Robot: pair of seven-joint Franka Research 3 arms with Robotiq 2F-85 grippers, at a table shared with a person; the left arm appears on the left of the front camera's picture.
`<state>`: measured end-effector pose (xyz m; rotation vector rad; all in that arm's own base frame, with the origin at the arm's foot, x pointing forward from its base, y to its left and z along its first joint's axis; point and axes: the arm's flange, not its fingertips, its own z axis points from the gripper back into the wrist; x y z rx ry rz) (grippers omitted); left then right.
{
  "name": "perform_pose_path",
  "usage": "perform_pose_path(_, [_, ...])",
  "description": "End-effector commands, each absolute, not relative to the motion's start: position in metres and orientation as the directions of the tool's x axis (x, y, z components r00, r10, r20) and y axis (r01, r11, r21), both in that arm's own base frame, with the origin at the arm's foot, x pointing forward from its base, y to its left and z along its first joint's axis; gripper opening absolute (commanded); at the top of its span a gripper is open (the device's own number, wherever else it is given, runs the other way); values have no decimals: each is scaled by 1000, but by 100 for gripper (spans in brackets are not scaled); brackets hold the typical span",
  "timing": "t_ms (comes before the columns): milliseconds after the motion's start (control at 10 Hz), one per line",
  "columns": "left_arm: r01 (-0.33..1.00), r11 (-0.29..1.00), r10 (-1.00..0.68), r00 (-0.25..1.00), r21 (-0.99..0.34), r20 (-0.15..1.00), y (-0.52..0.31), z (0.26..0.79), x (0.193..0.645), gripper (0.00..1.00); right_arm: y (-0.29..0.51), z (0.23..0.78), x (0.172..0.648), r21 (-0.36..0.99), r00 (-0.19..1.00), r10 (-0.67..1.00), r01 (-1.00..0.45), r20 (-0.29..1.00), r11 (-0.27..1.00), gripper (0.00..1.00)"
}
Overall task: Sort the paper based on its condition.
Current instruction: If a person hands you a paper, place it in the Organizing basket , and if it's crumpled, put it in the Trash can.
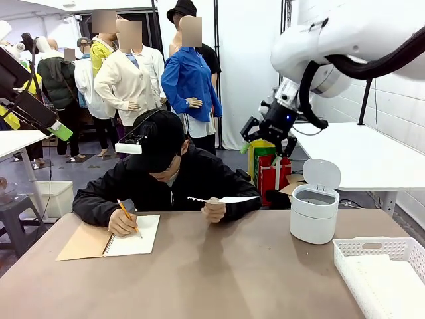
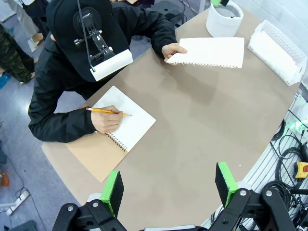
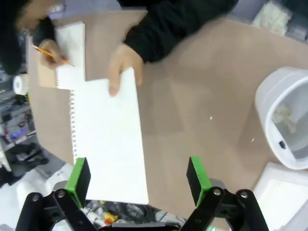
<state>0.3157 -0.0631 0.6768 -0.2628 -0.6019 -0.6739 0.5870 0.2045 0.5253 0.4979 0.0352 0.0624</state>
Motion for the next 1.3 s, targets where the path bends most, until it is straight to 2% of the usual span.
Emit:
perform_pose_path(0, [651, 758, -503, 619, -36, 603, -63, 677, 316, 100, 210, 515, 600, 516, 990, 43, 31, -131, 856, 100])
perform_pose_path(500, [651, 758, -503, 619, -36, 603, -63, 677, 316, 100, 216, 453, 598, 641, 954, 18, 188, -300, 744, 100])
perform_pose_path(1200, [651, 758, -503, 619, -36, 603, -63, 677, 316, 100, 220, 418, 599, 670, 878, 67, 310, -474, 674, 100])
